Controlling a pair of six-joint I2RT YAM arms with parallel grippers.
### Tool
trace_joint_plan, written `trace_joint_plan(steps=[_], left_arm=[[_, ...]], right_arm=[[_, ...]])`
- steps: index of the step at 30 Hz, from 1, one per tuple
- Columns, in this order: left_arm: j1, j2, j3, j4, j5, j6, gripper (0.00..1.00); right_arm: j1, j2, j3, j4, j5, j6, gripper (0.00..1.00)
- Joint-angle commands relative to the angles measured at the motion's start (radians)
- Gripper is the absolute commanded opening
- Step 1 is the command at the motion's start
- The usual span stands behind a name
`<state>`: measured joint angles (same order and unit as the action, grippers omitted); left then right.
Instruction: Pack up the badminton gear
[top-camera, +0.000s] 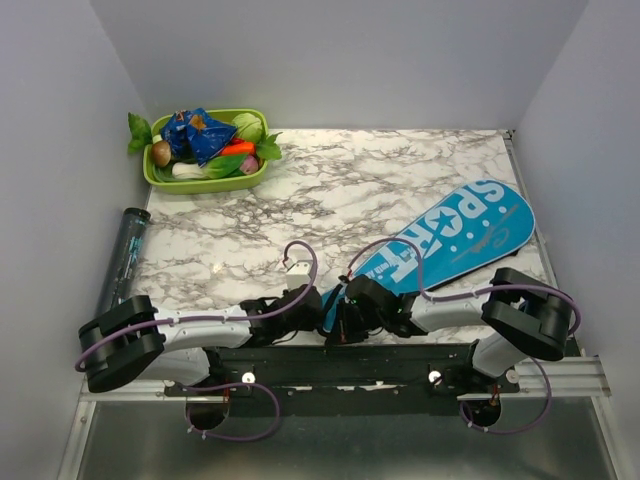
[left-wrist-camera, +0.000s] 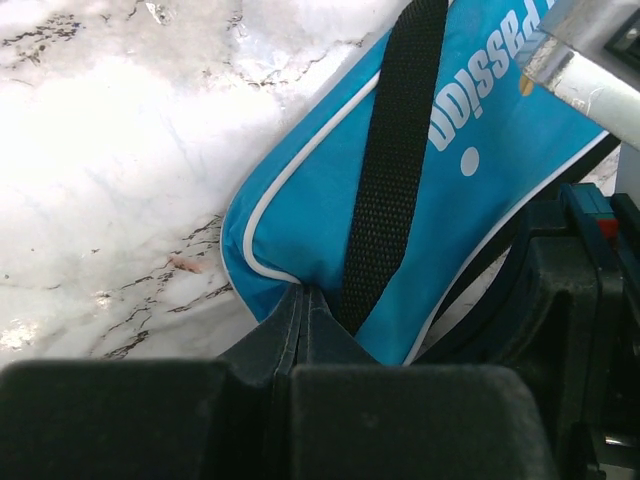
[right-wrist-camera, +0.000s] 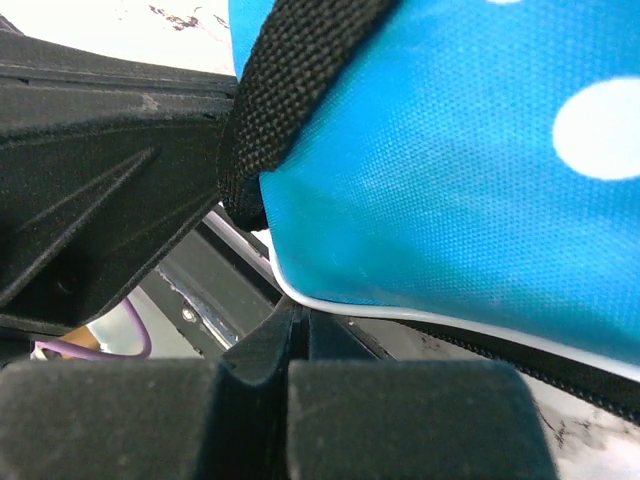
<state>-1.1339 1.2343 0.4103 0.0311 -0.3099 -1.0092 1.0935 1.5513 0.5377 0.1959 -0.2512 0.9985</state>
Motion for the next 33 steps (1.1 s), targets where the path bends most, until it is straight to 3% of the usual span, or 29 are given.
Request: trace_joint_plan(steps=[1,11,27,29,31,32,33], left_arm=[[-0.052,-0.009,0.053,0.107,0.206,0.014,0.00],[-0.151,-0.012,-0.001,0.135,0.187,-0.035,0.00],[-0.303,-0.039,-0.076,0.145,0.095,-0.137,0.00],[-0.303,-0.044,-0.061,0.122,0.080,-0.131,0.00],[-0.303,-0.056,-0.038,0.063,0.049,-0.115,0.00],[-0.303,-0.074,-0.030,0.040,0.034,-0.111,0.00],[-0.303,-0.084,-0.022,0.015,0.020,-0.106,0.00]], right_arm=[[0.032,0.009,-0.004,0.146,0.134,0.034,0.01],[0.026,0.013,0.137,-0.052,0.270,-0.012,0.01],[-0.076,-0.068,0.042,-0.041,0.213,-0.026,0.01],[-0.075,-0.059,0.056,-0.052,0.190,-0.040,0.08],[-0.075,-0.068,0.059,-0.064,0.190,-0.043,0.22],[-0.076,-0.086,0.056,-0.084,0.200,-0.044,0.35],[-0.075,-0.098,0.054,-0.101,0.207,-0.049,0.39]])
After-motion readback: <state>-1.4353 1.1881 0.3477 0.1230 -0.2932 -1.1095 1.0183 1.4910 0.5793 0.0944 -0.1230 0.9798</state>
